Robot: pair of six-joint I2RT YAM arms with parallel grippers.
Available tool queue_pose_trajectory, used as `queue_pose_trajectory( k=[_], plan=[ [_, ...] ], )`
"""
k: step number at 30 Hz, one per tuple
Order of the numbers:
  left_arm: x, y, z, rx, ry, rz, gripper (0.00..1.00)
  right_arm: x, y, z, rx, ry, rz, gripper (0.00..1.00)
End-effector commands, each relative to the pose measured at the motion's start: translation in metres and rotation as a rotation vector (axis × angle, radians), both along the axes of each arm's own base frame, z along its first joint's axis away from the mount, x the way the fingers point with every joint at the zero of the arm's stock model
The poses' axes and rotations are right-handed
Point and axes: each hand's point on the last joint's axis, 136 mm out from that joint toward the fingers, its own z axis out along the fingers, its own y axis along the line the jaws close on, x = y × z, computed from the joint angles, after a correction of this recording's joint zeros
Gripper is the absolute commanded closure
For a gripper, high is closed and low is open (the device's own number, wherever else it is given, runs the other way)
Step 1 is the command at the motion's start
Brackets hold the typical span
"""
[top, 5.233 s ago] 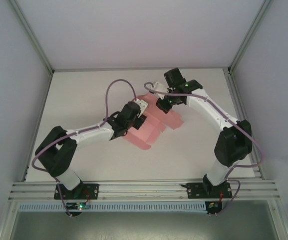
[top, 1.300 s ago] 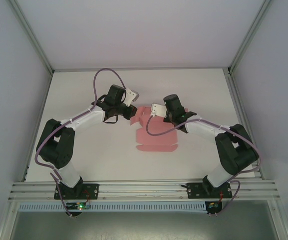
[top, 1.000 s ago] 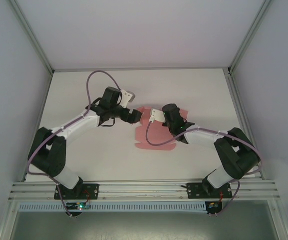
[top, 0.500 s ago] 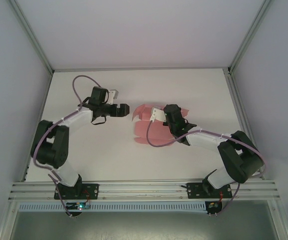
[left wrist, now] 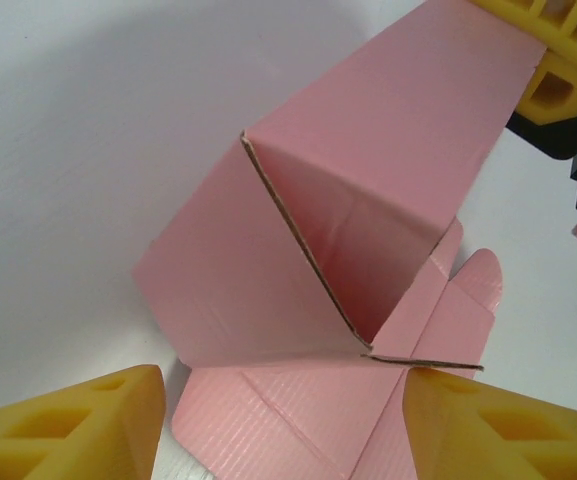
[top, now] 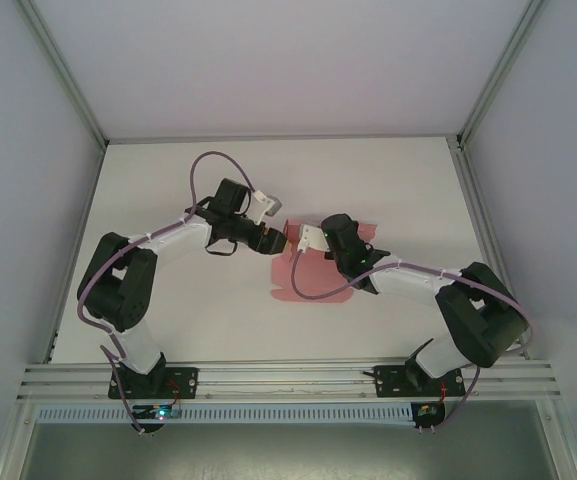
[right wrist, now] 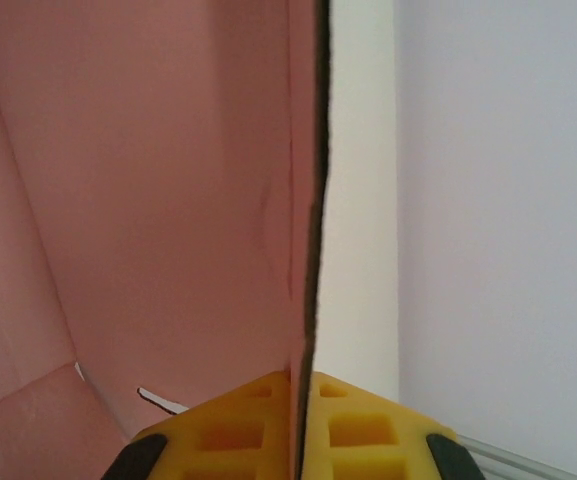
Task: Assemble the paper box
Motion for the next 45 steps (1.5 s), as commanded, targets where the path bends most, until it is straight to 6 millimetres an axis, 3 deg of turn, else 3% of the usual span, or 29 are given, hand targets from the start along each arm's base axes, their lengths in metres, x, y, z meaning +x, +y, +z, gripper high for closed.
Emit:
queue_pose_trajectory(
  k=[1,7,16,19,23,28,33,39,45],
  plan=[
    [-0.004,0.0,-0.014,0.022,-0.005,-0.009,0.38,-0.01,-0.008,-0.006,-0.047,0.016,-0.026,1.0],
    [-0.006,0.0,-0.024,0.035,-0.07,0.044,0.43,-0.018,-0.006,-0.012,-0.148,-0.03,0.001,1.0],
    [-0.006,-0.017,-0.036,-0.008,-0.172,0.073,0.5,-0.021,-0.007,-0.021,-0.269,-0.101,-0.004,1.0],
    [-0.001,-0.018,-0.033,0.0,-0.206,0.076,0.51,-0.023,-0.001,-0.023,-0.279,-0.113,0.021,1.0],
    [0.012,-0.018,-0.026,0.009,-0.254,0.111,0.59,-0.025,-0.001,-0.021,-0.291,-0.131,0.024,1.0],
    [0.023,-0.019,-0.02,0.026,-0.288,0.138,0.59,-0.031,0.002,-0.025,-0.279,-0.1,0.043,1.0],
    [0.026,-0.031,-0.011,0.022,-0.321,0.129,0.58,-0.036,0.009,-0.039,-0.288,-0.031,0.087,1.0],
    [0.028,-0.045,-0.014,0.017,-0.308,0.145,0.58,-0.033,0.013,-0.05,-0.289,-0.013,0.074,1.0],
    [0.05,-0.033,-0.016,0.046,-0.323,0.307,0.71,-0.039,0.015,-0.05,-0.241,0.006,0.079,1.0]
  ],
)
